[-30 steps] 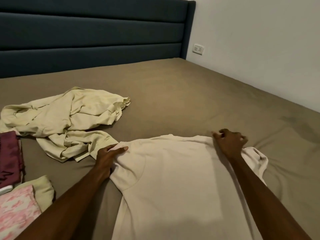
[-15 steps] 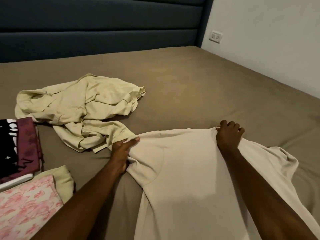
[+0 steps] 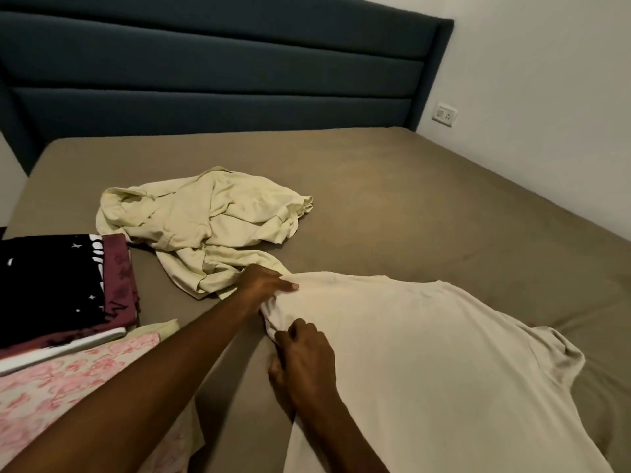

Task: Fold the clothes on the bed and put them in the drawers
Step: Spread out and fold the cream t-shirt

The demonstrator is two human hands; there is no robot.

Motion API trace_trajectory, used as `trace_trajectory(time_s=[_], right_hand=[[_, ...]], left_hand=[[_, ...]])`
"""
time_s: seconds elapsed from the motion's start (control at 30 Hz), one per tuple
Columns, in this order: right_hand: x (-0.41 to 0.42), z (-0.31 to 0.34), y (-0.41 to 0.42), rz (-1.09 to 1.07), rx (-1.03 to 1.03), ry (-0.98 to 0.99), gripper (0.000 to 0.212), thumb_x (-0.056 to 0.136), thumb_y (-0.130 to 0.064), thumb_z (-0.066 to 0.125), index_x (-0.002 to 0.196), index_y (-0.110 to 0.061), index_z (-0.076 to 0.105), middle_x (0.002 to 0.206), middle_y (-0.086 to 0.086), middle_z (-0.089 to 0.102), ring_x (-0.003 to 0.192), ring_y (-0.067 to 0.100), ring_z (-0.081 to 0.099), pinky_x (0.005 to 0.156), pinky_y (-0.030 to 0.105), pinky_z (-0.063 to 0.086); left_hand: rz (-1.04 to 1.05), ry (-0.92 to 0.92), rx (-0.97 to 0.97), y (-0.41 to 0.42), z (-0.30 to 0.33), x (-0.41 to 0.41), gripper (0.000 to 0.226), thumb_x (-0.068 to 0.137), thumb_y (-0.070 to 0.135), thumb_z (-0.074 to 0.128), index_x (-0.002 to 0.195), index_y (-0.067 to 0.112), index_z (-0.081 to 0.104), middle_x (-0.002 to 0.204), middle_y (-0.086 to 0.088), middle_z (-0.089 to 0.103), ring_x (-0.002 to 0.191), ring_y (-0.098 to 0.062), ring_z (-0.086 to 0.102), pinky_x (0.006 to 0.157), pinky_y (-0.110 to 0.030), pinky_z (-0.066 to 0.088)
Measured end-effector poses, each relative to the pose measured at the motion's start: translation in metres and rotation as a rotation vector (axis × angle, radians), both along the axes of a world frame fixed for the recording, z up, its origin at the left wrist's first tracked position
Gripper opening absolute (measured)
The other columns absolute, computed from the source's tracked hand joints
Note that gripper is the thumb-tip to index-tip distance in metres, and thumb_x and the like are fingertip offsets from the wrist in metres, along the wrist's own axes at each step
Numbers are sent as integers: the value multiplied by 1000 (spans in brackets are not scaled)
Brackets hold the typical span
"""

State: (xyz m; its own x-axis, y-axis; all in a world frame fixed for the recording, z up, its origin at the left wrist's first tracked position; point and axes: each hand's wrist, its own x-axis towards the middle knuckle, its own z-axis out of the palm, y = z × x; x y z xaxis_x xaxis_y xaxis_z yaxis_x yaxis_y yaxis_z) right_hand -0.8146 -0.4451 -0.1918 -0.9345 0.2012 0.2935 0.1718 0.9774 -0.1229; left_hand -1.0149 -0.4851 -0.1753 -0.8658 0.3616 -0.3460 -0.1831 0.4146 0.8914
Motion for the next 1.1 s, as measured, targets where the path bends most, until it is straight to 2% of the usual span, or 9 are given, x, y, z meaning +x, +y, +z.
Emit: trace_trajectory(time_s=[0.1,0.27,0.4,0.5,0.63,0.77,0.83,0.93,1.1], right_hand=[[-11,0,11,36,67,109,12,75,-27,63,71,-21,72,75,1,61,63,24,59,52,27,41],[-9,-8,11,-2,-27,303,9,78,-24,64,84,-19,68,93,2,63,79,22,54,59,32,43],[9,-2,2,21,-479,294,17,95,-39,63,98,-32,77,100,-15,68,92,7,60,72,29,54],[24,-1,11,102,-917,185,15,98,-37,66,103,-33,80,99,-18,75,96,8,70,87,37,58],[45,-10,49,1,-601,385,26,98,-37,58,119,-36,74,128,-21,68,121,2,63,100,33,51],[60,-36,34,168,-135,-11,59,105,-63,27,160,-42,28,172,-7,15,157,17,19,122,41,28],[74,-30,30,172,-305,-56,60,105,-64,30,161,-45,21,171,-15,5,158,10,6,127,37,19],[110,-11,59,51,-635,219,52,103,-51,53,152,-37,46,161,-19,39,149,2,34,120,26,29],[202,-3,185,-458,-543,473,30,96,-35,57,122,-24,70,123,0,71,117,24,63,101,38,46]], left_hand=[[56,105,-91,-17,-6,-8,53,52,41,101,79,2,78,75,-2,70,76,-18,65,64,-27,44],[-43,253,-124,-21,-29,-7,47,60,53,94,54,14,70,53,5,66,55,-12,59,56,-27,39],[-55,138,-51,-25,-31,-18,67,59,52,96,51,14,42,54,0,37,50,-12,33,50,-28,23],[-69,221,-72,-25,-35,-23,71,54,60,94,50,12,42,53,-1,35,53,-15,34,58,-31,25],[-18,494,-200,-19,-38,-13,63,62,61,91,49,13,51,47,8,50,51,-13,50,55,-32,37],[82,803,-382,-19,-37,3,41,75,50,87,73,17,63,70,-3,68,71,-27,66,63,-36,48],[15,917,-488,-20,-38,8,31,81,37,84,79,15,63,74,-8,68,74,-33,68,62,-40,51],[-74,1185,-646,-26,-34,15,23,76,11,81,85,14,60,76,-9,62,69,-34,64,55,-42,51],[-247,1355,-515,6,-20,60,22,78,14,68,100,13,66,90,-9,65,76,-34,64,61,-42,50]])
